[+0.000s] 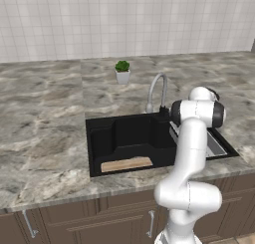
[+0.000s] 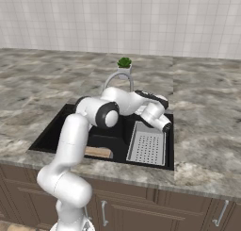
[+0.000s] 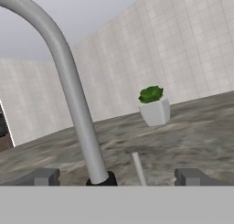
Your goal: Turn on the sink faucet with hot water and rinse the cutting board for ten seconds, then turn off the faucet. Push the cutting board to reach the water if necessary.
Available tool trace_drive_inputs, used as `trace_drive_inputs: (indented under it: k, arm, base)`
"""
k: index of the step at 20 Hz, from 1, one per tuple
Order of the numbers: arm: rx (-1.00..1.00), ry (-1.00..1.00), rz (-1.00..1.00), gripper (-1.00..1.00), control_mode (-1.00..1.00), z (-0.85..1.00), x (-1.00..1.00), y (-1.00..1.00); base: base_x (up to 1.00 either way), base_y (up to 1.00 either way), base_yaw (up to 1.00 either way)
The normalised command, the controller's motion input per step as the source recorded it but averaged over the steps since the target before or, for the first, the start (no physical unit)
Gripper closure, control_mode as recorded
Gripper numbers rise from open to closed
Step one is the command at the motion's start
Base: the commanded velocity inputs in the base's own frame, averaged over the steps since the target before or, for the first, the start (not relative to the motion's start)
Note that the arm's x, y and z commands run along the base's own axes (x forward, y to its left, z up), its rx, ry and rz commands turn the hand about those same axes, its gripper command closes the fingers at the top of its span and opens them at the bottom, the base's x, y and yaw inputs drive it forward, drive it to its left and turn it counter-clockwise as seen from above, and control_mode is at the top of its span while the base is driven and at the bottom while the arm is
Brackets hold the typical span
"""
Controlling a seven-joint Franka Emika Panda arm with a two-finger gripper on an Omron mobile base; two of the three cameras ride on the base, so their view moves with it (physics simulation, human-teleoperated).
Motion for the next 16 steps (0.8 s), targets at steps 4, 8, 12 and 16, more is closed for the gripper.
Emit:
trace_drive_inputs:
  k: [4,8,12,16]
  arm:
    - [0.0,0.0,0.0,-1.0,-1.0,-0.05,0.02,0.0]
    - [-0.01,0.0,-0.01,-1.0,-1.0,-0.15,0.0,0.0]
    - [-0.08,0.0,-0.04,-1.0,-1.0,-0.1,0.0,0.01]
    - [-0.06,0.0,-0.08,-1.0,-1.0,0.0,0.0,0.01]
  base:
    - [0.0,0.0,0.0]
    - [0.0,0.0,0.0]
    - [0.0,0.0,0.0]
    - [0.0,0.0,0.0]
